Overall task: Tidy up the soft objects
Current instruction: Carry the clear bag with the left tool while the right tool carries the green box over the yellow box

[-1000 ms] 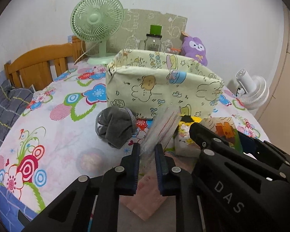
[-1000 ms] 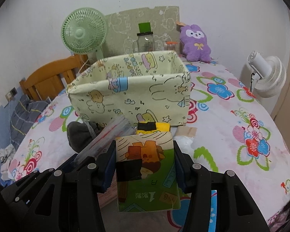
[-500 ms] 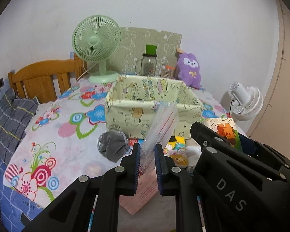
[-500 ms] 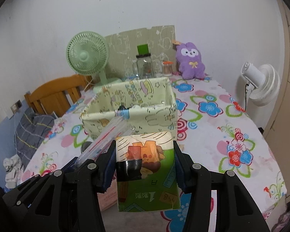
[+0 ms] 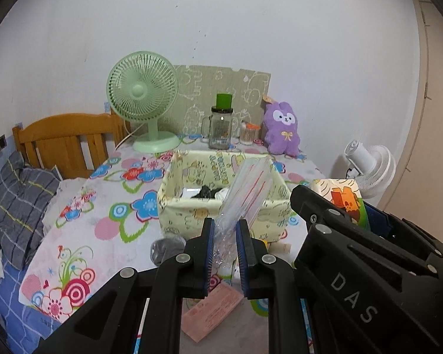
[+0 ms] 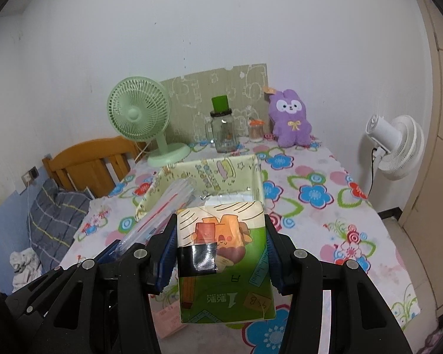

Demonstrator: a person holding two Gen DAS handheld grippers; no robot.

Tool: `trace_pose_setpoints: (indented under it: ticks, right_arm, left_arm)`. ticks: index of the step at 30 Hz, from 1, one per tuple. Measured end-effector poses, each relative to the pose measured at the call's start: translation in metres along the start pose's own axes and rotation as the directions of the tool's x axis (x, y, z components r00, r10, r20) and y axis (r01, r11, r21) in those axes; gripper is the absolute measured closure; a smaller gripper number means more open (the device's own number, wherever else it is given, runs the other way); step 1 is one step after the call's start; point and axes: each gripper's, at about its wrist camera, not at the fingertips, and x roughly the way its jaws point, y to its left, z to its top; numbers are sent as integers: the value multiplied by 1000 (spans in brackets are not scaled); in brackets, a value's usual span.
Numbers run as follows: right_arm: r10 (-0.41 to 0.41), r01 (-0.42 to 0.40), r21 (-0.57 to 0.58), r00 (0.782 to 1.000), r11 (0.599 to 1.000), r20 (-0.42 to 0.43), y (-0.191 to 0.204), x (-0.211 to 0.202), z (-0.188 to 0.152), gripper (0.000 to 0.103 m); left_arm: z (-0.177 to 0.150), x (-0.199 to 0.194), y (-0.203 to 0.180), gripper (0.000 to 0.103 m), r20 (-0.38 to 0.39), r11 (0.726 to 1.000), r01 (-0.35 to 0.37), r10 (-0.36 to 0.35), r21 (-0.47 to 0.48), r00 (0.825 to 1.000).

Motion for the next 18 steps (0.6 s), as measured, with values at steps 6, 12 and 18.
trace_pose_setpoints:
  ticks: [6,12,18]
  right_arm:
    - [0,1,-5,1000,1000,17,0,-3,13,47]
    - [12,-12,-14,1000,1000,28,4,2,24,47]
    - [27,-26,-30,1000,999,16,6,14,33,47]
  left_arm:
    - [12,0,-3,90,13,1000,8,-8,11,1000]
    - [21,5,-4,90,22,1000,22,-23,13,999]
    - [29,13,-1,90,23,1000,14,-14,6,1000]
